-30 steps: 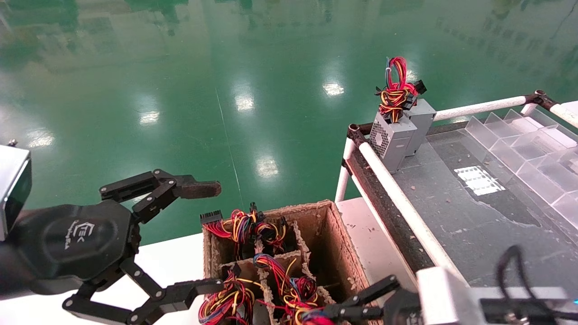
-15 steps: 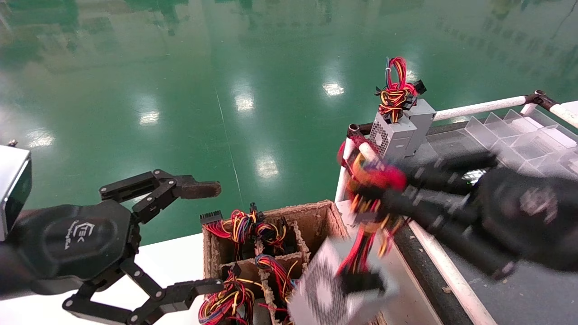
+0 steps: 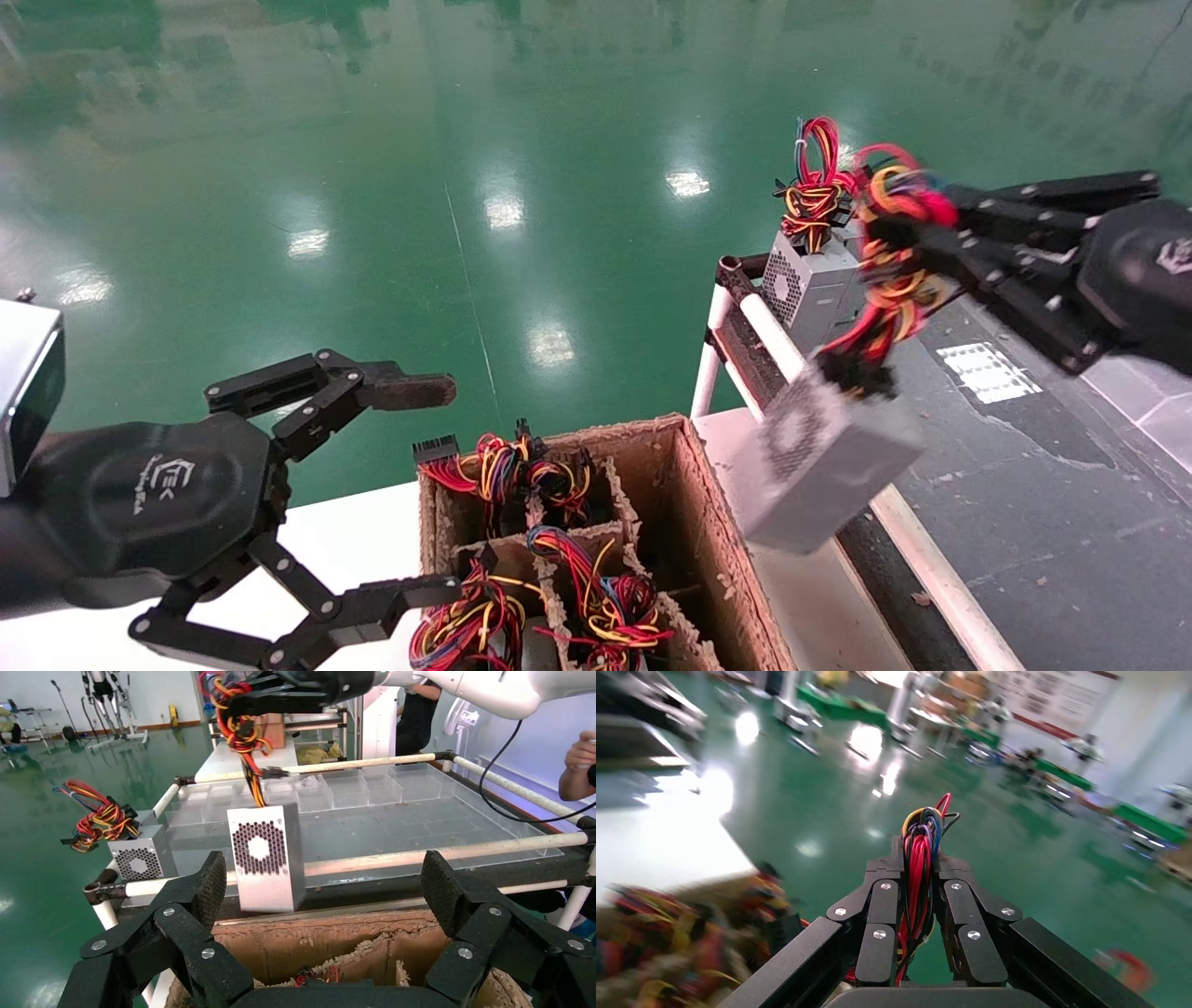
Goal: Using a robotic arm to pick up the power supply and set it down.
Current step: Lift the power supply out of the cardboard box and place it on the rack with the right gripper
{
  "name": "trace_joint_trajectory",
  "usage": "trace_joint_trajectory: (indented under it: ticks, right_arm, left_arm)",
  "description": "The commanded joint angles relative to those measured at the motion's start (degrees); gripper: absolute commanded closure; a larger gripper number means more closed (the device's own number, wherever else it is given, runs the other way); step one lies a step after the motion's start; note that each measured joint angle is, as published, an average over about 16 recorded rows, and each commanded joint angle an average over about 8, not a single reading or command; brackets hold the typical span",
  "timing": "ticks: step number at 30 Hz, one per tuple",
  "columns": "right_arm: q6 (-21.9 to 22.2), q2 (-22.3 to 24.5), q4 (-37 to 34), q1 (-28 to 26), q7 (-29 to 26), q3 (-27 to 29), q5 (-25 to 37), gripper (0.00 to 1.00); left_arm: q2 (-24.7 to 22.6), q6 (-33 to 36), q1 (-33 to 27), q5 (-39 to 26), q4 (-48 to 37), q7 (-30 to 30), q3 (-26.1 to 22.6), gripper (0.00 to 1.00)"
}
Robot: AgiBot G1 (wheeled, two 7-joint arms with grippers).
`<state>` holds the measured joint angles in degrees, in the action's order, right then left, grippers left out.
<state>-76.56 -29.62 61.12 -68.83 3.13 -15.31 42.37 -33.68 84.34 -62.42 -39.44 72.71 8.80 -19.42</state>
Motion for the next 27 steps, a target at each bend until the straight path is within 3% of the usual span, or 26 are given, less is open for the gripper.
trace_joint_trajectory:
  ticks: [1, 14, 27]
  right_arm:
    - [0.51, 0.19, -2.31, -0.98, 1.29, 0.08, 1.32, 1.00]
    - [0.52, 2.19, -13.22, -5.00, 7.52, 0.09, 6.15, 1.00]
    - [-1.74, -0.15, -19.92, -7.11, 10.06, -2.45, 9.99, 1.00]
  left_arm:
    - [0.00, 0.00, 0.00, 0.00, 0.00, 0.00, 0.00, 0.00]
    - [0.01, -0.01, 0.00, 0.01, 0.00, -0.01, -0.01, 0.00]
    - [0.01, -0.01, -0.01, 0.02, 0.00, -0.01, -0.03, 0.00]
